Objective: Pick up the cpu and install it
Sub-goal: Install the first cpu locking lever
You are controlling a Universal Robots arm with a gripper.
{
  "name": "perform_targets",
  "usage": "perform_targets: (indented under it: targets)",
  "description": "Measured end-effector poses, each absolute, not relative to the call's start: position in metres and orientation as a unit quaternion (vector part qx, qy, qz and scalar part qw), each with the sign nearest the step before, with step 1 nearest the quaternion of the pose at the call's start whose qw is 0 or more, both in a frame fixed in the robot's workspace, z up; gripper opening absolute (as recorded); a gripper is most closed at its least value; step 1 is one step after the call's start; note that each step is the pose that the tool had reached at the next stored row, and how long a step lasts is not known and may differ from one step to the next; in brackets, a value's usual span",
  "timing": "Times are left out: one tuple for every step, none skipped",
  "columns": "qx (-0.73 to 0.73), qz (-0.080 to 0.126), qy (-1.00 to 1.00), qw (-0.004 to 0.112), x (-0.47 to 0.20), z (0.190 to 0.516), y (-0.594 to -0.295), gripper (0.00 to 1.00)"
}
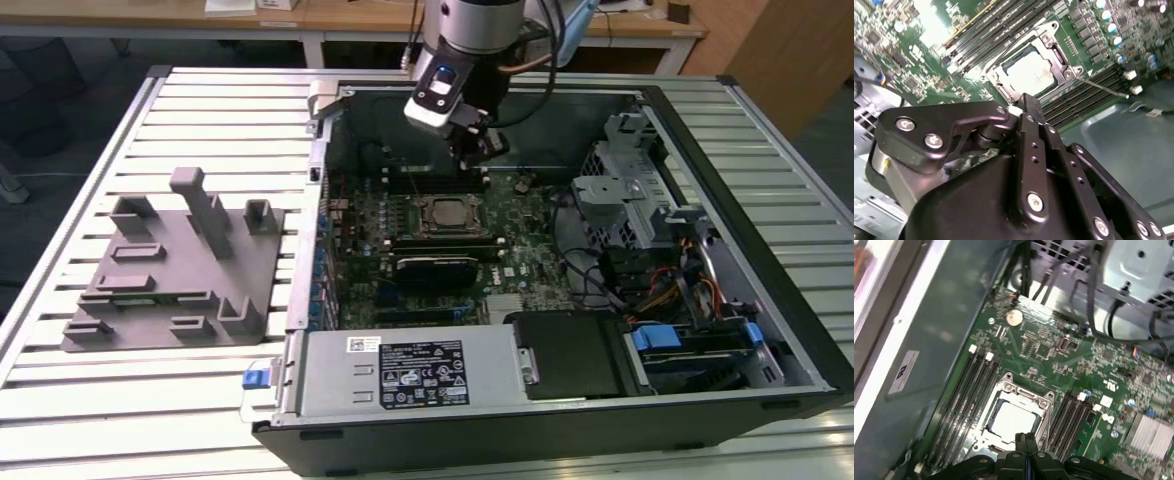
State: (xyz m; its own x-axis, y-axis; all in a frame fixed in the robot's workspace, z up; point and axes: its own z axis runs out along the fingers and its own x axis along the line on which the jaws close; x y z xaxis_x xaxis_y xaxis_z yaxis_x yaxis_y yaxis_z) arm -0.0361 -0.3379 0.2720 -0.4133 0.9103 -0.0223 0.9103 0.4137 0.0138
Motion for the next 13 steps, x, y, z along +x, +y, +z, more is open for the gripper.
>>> perform_targets:
  targets:
    - [0.534, 0.000, 0.845, 0.013, -0.0361, 0.2719, -0.3379, 0.11]
    - [0.526, 0.000, 0.850, 0.013, -0.0361, 0.2718, -0.3379, 0.11]
    - [0.519, 0.000, 0.855, 0.013, -0.0361, 0.2717, -0.3379, 0.11]
    - [0.511, 0.000, 0.860, 0.013, -0.0361, 0.2716, -0.3379, 0.11]
    - [0.503, 0.000, 0.864, 0.013, -0.0361, 0.2715, -0.3379, 0.11]
    - [0.495, 0.001, 0.869, 0.013, -0.0361, 0.2714, -0.3379, 0.11]
    - [0.487, 0.001, 0.873, 0.013, -0.0361, 0.2713, -0.3379, 0.11]
    - [0.479, 0.001, 0.878, 0.013, -0.0361, 0.2713, -0.3379, 0.11]
    - [0.473, 0.001, 0.881, 0.013, -0.0361, 0.2713, -0.3379, 0.11]
    - [0.466, 0.001, 0.884, 0.013, -0.0361, 0.2712, -0.3379, 0.11]
    - [0.461, 0.001, 0.888, 0.013, -0.0361, 0.2712, -0.3379, 0.11]
    - [0.456, 0.001, 0.890, 0.013, -0.0361, 0.2712, -0.3379, 0.11]
    - [0.451, 0.001, 0.892, 0.013, -0.0361, 0.2712, -0.3379, 0.11]
